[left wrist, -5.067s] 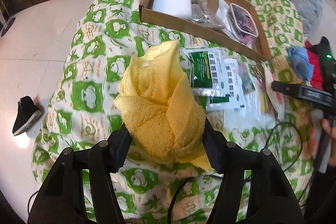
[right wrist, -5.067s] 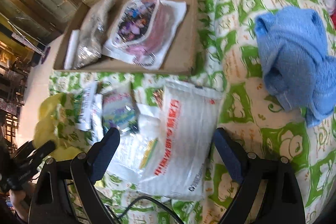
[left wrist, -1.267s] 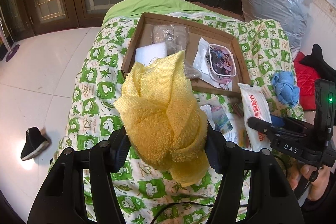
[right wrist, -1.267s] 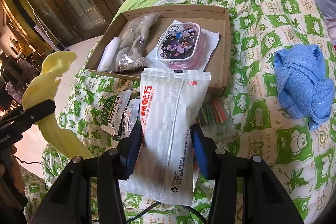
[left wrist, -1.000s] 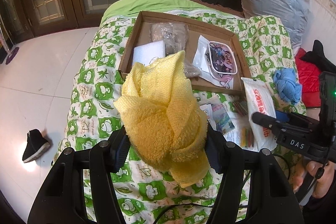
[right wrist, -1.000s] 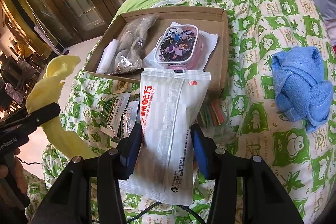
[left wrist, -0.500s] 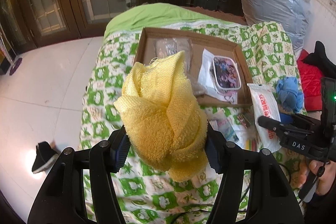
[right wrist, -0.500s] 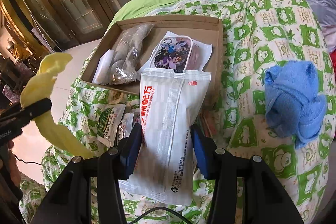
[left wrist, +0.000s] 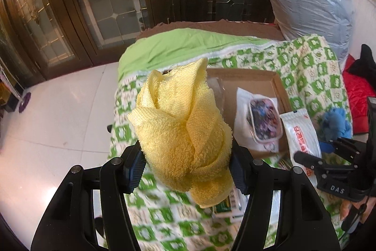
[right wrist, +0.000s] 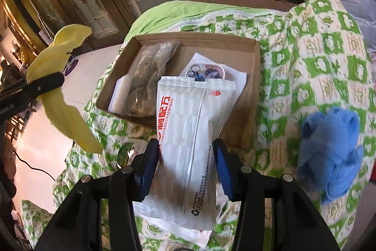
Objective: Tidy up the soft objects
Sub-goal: 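Lower the towel and white packet into the box and open both tools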
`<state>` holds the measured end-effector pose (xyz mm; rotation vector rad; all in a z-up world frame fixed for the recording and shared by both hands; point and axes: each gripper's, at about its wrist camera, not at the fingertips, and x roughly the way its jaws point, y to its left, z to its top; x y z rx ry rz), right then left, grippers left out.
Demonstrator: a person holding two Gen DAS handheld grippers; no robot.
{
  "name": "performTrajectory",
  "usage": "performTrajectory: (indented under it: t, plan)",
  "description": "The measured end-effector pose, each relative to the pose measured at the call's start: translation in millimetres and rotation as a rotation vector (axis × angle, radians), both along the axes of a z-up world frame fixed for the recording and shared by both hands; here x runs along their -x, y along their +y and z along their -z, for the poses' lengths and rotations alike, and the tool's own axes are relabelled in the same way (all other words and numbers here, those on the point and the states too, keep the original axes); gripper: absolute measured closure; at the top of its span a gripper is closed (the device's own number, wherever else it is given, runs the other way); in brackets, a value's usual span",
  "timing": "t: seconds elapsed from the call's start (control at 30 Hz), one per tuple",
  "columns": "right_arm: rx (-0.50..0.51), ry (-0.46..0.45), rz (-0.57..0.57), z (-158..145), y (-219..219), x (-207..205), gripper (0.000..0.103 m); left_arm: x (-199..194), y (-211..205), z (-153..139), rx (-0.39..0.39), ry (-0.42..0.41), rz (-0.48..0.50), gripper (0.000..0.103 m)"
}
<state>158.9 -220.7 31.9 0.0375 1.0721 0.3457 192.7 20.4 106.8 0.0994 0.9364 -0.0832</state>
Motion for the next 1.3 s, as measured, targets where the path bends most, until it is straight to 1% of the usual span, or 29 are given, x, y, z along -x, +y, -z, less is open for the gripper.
performTrajectory:
  t: [0.13,0.23,0.4,0.5,0.6,0.67,0.73,0.83,0.93,1.1,1.17,1.23,1.27,1.3]
  plan:
    - [-0.007,-0.008,-0.005,-1.5,10.1,-21.4,0.056,-24.6,2.0,-2.9,-0.029,-0.002,0.004,0.041]
    - [-0.009,-0.027,-0.015,-5.1,23.1,-40.6,0.056,-41.8,2.7,2.8,-0.046,0.006,0.01,0.041]
    - [-0.034,-0.034,-0.031,-0.3,41.7,-67.9,0.056,-66.5,4.6,31.0,-0.066,0.05,0.011,0.041]
    - [-0.049,-0.018,-0.027,14.2,49.1,-81.2,0.055,-77.8,6.9,50.6,-0.068,0.08,0.006,0.041]
    - [-0.064,0.021,-0.02,33.7,53.5,-88.5,0.055,-86.6,7.9,66.2,-0.078,0.1,0.006,0.041]
    - [-0.041,0.034,-0.022,46.3,58.5,-92.7,0.055,-91.9,7.7,71.8,-0.094,0.097,0.005,0.041]
    - [-0.011,0.026,-0.021,51.3,62.9,-94.8,0.055,-98.5,8.8,75.2,-0.095,0.095,0.001,0.041]
    - [0.036,-0.022,-0.023,49.0,69.7,-97.5,0.055,-113.8,9.8,79.4,-0.091,0.098,-0.008,0.041]
    - [0.038,-0.025,-0.017,49.8,74.3,-104.4,0.055,-123.9,8.8,86.5,-0.1,0.114,-0.011,0.041]
    - [0.079,-0.064,-0.032,51.6,75.9,-103.2,0.054,-123.9,12.6,98.7,-0.085,0.124,-0.021,0.041]
    - [0.08,-0.086,-0.026,50.0,76.7,-101.0,0.048,-122.4,15.3,98.1,-0.079,0.117,-0.022,0.039]
    - [0.064,-0.094,-0.016,48.4,75.9,-99.0,0.026,-123.1,18.7,95.2,-0.068,0.113,-0.029,0.036]
    - [0.05,-0.097,-0.015,47.1,75.3,-99.0,0.024,-122.8,20.2,93.1,-0.063,0.108,-0.034,0.036]
    - [0.038,-0.105,-0.013,44.7,74.5,-97.7,0.024,-122.4,22.1,89.4,-0.051,0.101,-0.038,0.036]
